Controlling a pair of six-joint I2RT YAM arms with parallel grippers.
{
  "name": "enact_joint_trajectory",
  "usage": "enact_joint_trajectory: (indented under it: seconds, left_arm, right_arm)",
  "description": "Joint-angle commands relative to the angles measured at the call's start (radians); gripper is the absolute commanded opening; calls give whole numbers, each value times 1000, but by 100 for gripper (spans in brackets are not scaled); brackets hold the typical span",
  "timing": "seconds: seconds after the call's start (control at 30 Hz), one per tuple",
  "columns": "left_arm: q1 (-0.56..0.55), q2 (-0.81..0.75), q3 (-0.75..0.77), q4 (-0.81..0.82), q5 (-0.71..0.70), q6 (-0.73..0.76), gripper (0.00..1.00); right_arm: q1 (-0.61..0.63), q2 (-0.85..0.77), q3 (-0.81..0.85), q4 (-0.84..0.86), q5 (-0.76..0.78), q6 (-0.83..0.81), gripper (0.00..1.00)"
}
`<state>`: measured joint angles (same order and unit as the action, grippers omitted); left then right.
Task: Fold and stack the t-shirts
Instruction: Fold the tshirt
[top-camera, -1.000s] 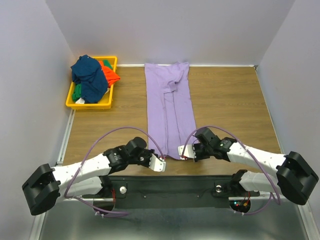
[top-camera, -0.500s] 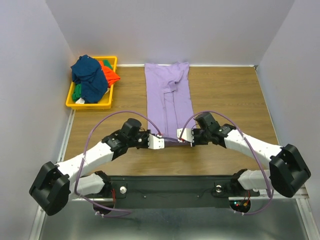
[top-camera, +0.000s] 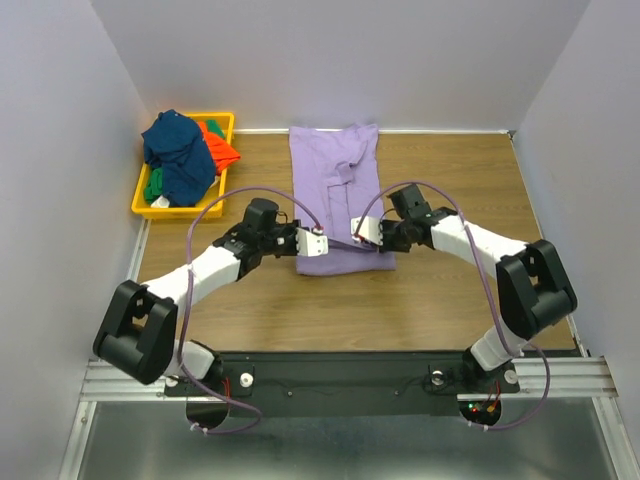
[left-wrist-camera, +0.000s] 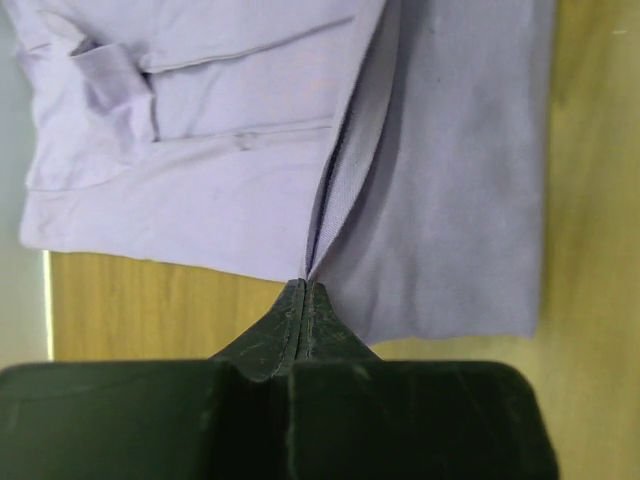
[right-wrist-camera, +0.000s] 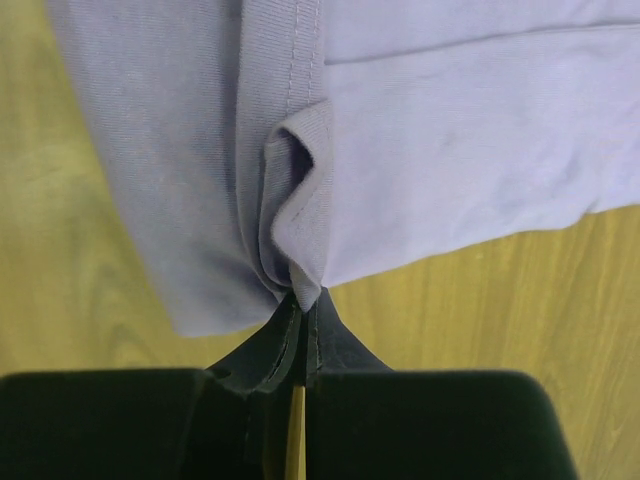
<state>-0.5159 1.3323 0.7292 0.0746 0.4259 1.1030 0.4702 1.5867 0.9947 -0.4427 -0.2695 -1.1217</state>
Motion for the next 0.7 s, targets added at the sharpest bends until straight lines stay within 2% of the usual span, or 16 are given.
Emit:
enact_joint_trajectory:
  seconds: [0.0, 0.33, 0.67]
  left_arm:
    - [52, 60, 87, 88, 54, 50, 0]
    - [146, 323, 340, 120, 103, 44, 0]
    - [189, 479, 489, 142, 103, 37, 0]
  right_arm:
    - [-36, 65, 113, 9, -28, -67, 0]
    - [-117, 307, 364, 9, -54, -85, 1]
    - [-153, 455, 530, 9, -54, -84, 0]
